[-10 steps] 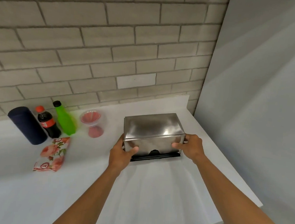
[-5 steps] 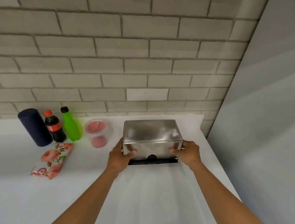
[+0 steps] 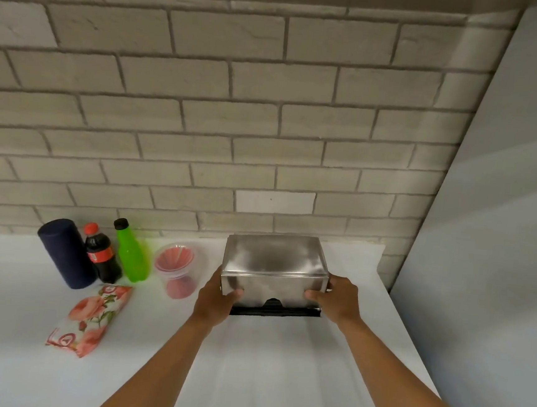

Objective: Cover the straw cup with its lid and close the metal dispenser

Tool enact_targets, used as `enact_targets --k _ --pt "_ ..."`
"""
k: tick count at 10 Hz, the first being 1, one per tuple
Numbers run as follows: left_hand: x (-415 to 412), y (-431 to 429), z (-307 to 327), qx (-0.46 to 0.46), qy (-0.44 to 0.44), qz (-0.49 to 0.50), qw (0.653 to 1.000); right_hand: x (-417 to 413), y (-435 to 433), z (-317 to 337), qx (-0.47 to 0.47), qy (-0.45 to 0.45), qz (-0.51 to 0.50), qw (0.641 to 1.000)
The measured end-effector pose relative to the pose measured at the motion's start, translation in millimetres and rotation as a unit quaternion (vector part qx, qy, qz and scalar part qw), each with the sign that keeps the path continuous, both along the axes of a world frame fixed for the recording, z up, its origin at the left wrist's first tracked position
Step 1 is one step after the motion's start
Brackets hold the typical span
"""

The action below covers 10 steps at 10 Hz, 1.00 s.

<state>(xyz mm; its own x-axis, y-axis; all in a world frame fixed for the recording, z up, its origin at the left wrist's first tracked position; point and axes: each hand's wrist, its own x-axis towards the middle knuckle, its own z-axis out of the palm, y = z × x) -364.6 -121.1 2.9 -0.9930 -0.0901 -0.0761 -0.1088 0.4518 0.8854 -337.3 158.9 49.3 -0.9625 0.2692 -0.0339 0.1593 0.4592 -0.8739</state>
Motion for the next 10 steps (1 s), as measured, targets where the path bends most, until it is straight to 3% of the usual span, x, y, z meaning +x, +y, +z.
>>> enact_targets --k 5,9,10 --pt "-16 3 5 -0.015 -0.002 0.007 1.000 -27 5 -8 0.018 0.003 0.013 1.000" --pt "15 7 7 0.052 -0.011 0.027 0.998 -18 1 -14 0.038 -0.017 0.004 0.999" --pt "32 5 10 0.074 -0.037 0.077 0.994 -5 -6 -8 0.036 -0.059 0.010 0.998"
